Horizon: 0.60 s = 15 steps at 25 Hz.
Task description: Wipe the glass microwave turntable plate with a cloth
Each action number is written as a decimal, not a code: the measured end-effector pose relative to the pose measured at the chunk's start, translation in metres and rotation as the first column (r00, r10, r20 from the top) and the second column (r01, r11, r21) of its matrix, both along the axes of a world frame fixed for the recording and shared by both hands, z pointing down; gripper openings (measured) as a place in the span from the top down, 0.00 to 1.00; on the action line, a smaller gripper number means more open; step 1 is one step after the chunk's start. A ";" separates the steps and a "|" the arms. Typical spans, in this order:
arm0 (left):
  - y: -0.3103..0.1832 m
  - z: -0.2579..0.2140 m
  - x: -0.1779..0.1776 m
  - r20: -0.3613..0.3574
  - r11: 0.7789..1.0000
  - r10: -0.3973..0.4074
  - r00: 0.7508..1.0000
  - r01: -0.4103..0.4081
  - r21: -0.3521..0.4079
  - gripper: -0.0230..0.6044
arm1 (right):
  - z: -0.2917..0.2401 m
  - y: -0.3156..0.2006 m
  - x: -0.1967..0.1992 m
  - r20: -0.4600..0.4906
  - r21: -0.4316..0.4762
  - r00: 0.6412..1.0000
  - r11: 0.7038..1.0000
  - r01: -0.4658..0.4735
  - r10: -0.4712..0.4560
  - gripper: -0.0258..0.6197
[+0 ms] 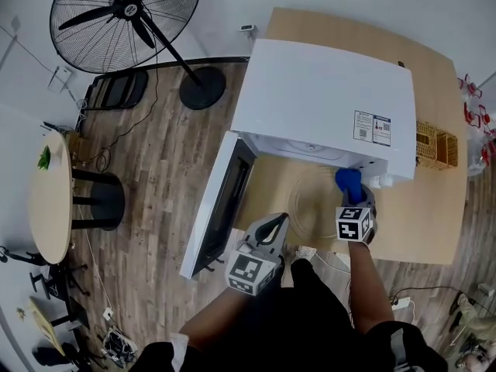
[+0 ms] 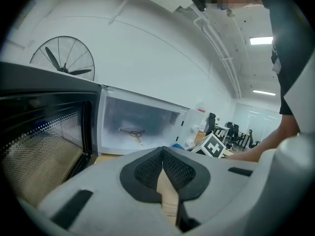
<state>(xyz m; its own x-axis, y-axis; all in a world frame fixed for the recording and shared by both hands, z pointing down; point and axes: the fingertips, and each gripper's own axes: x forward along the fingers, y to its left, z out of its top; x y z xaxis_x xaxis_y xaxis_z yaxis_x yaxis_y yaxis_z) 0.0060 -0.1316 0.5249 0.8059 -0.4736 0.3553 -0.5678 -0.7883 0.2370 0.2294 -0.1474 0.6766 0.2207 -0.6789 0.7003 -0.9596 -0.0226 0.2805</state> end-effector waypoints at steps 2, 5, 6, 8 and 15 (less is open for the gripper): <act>0.000 -0.001 0.000 -0.004 1.000 0.001 1.000 -0.001 0.000 0.96 | -0.001 0.000 0.000 -0.004 0.008 1.000 1.000 -0.005 0.005 0.79; 0.001 -0.004 0.000 -0.026 1.000 0.004 1.000 -0.005 -0.010 0.96 | -0.010 0.000 -0.006 0.017 0.056 1.000 0.998 -0.005 0.004 0.79; 0.001 -0.006 -0.001 -0.031 1.000 0.004 0.999 -0.004 -0.009 0.96 | -0.015 -0.001 -0.010 0.027 0.081 1.000 0.997 0.003 -0.006 0.79; 0.001 -0.008 -0.002 -0.034 1.000 0.004 0.999 -0.004 -0.003 0.96 | -0.027 -0.003 -0.022 0.047 0.130 0.998 0.991 0.039 -0.045 0.79; 0.002 -0.008 -0.005 -0.035 1.000 0.002 0.999 -0.002 -0.001 0.96 | -0.044 0.001 -0.100 0.133 0.174 0.946 0.947 0.270 -0.294 0.79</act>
<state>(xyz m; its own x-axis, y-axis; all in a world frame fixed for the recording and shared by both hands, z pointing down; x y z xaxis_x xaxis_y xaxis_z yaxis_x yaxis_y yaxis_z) 0.0011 -0.1297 0.5172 0.8187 -0.4716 0.3276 -0.5576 -0.7893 0.2572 0.1297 -0.1459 0.6325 -0.0983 -0.7978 0.5949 -0.9641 0.2247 0.1419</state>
